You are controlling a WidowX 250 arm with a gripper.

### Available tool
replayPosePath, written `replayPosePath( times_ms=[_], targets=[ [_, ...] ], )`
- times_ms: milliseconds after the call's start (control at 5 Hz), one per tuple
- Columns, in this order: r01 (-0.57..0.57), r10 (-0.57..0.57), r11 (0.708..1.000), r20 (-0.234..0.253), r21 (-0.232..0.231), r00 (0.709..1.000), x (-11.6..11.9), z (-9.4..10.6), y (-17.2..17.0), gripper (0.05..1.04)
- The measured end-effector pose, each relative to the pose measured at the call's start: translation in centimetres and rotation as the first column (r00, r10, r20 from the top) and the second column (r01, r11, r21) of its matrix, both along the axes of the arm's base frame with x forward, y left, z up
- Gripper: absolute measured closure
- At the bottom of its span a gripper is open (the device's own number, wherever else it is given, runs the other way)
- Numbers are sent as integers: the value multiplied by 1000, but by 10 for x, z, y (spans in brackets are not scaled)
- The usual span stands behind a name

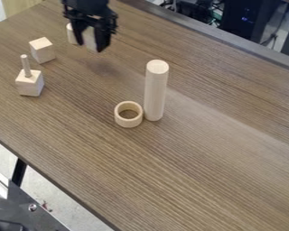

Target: Put the wooden cube beside the wooden cylinder

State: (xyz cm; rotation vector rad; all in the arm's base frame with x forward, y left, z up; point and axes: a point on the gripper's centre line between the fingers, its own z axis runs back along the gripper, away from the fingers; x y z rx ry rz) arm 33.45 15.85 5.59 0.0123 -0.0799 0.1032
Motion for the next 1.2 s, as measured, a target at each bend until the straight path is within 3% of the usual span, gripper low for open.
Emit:
replayPosePath(
  times_ms=[400,800,1000,1200],
  targets=[
    [69,-68,997,-33,27,997,34,-17,-6,492],
    [72,-69,996,-70,43,995,32,-27,-2,492],
    [64,-61,997,-69,42,996,32,-27,-2,421],
    [57,-55,998,-79,27,995,30,-28,-4,136]
  ],
)
